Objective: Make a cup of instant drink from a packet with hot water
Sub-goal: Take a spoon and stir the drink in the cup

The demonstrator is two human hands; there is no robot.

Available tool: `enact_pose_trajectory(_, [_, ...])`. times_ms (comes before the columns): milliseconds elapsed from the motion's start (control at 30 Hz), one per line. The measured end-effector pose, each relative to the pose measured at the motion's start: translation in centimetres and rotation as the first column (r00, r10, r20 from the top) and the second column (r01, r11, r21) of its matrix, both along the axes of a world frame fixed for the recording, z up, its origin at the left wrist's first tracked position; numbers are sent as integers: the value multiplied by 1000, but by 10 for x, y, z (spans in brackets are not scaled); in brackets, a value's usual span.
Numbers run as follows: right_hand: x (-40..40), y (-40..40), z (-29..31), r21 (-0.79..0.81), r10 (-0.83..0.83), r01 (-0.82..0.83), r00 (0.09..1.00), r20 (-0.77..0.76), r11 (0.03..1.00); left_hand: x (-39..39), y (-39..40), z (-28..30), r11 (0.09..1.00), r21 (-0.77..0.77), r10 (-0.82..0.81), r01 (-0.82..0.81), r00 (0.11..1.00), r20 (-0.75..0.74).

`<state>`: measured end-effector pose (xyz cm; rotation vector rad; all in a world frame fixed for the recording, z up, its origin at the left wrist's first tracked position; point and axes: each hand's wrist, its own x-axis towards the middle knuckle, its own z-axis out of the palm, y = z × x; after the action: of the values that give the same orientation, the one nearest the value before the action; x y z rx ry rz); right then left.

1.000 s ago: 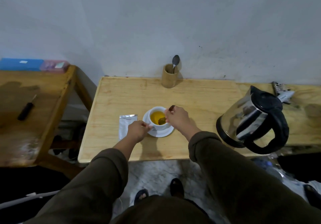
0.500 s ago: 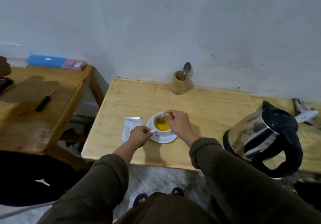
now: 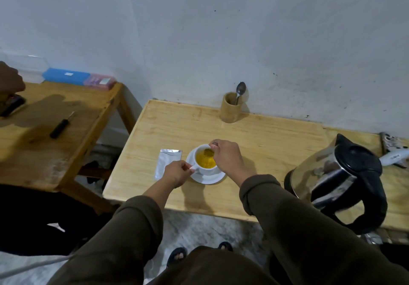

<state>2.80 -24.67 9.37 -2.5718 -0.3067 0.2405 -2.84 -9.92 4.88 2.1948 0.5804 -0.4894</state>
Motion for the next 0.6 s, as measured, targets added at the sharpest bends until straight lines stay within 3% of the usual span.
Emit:
enact_pose_trajectory(200, [4,-4,-1,157,-40,58,993,-114,986,1,1,-2,1000,-10,3,-3,1000,-1])
enact_pose_trajectory(600, [9,-5,3,107,-27,37,995,-98,994,3,4,-3,999,-10,-33,33,999,-6])
